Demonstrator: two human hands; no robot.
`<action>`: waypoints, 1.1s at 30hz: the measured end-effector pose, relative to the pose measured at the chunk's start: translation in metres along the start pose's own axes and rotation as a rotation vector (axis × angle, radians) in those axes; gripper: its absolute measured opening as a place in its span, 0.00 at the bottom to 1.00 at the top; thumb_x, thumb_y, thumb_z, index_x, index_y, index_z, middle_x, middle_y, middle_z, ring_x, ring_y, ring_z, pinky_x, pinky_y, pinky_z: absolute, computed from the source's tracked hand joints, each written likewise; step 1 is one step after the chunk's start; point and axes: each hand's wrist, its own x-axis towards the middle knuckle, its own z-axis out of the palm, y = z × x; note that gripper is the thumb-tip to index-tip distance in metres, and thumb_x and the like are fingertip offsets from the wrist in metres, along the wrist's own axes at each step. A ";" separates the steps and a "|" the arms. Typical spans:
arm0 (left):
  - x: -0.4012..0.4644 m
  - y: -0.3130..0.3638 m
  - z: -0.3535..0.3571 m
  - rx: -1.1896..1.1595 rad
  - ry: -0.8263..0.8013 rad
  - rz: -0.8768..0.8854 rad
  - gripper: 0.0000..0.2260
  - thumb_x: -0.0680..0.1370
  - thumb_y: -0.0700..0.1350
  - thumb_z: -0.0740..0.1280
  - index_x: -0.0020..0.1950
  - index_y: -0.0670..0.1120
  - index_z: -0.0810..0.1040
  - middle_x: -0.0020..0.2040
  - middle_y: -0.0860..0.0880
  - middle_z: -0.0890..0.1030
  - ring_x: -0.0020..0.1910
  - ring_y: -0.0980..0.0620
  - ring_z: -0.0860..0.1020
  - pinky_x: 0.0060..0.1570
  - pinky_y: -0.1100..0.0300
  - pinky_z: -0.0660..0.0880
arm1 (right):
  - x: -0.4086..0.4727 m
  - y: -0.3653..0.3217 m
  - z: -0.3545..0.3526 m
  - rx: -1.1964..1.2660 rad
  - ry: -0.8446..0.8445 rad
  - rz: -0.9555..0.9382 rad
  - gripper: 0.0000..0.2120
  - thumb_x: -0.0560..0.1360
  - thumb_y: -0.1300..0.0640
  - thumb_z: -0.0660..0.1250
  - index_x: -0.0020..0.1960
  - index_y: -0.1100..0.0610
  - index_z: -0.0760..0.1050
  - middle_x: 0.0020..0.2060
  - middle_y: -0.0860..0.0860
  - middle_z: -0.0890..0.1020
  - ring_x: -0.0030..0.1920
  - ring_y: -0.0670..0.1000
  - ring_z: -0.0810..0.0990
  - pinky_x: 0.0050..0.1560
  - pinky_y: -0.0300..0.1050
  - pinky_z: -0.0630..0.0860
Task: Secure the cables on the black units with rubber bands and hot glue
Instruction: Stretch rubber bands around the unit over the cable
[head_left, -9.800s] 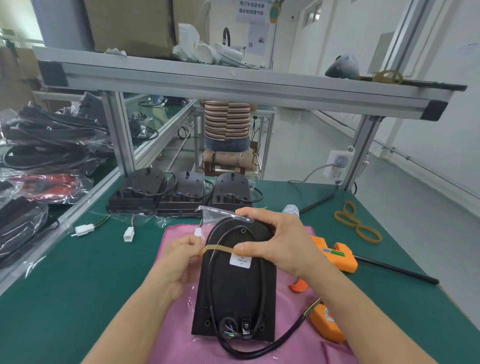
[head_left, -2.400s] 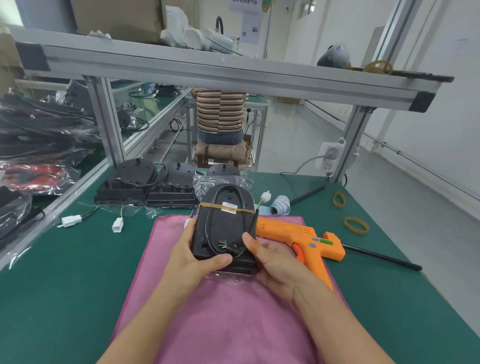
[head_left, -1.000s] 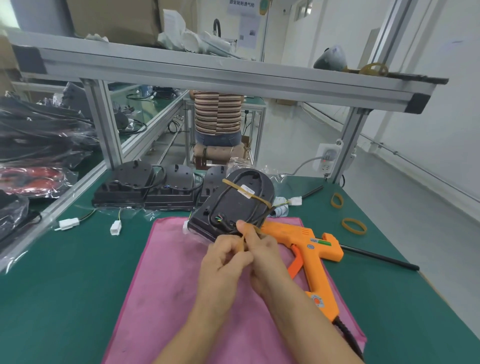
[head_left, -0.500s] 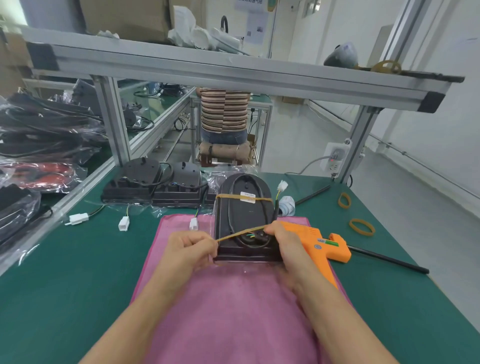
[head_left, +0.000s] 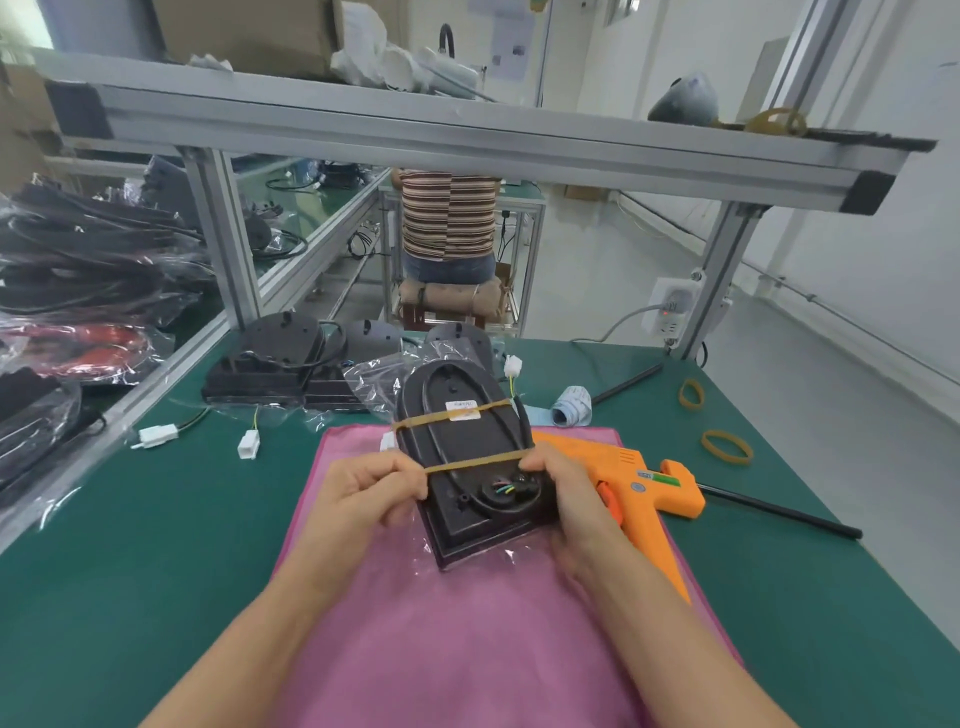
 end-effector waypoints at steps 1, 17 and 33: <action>0.002 0.001 0.003 -0.037 0.044 -0.006 0.06 0.69 0.38 0.67 0.32 0.38 0.77 0.24 0.49 0.66 0.25 0.56 0.62 0.27 0.69 0.60 | 0.000 -0.001 0.003 0.007 0.007 -0.014 0.11 0.58 0.52 0.65 0.39 0.54 0.76 0.36 0.56 0.80 0.33 0.54 0.78 0.36 0.44 0.74; 0.002 -0.018 0.004 -0.243 0.505 -0.153 0.20 0.70 0.38 0.74 0.57 0.54 0.77 0.58 0.54 0.80 0.49 0.64 0.81 0.50 0.62 0.77 | 0.001 0.014 0.024 -0.099 0.001 -0.222 0.06 0.58 0.49 0.66 0.32 0.50 0.75 0.31 0.46 0.77 0.35 0.46 0.74 0.37 0.40 0.70; 0.009 -0.025 0.001 -0.389 0.219 -0.445 0.20 0.64 0.43 0.74 0.54 0.43 0.79 0.45 0.40 0.85 0.38 0.43 0.85 0.31 0.54 0.80 | 0.004 -0.008 -0.026 -0.453 0.156 -0.286 0.14 0.71 0.59 0.75 0.29 0.56 0.75 0.23 0.48 0.75 0.25 0.45 0.69 0.25 0.33 0.65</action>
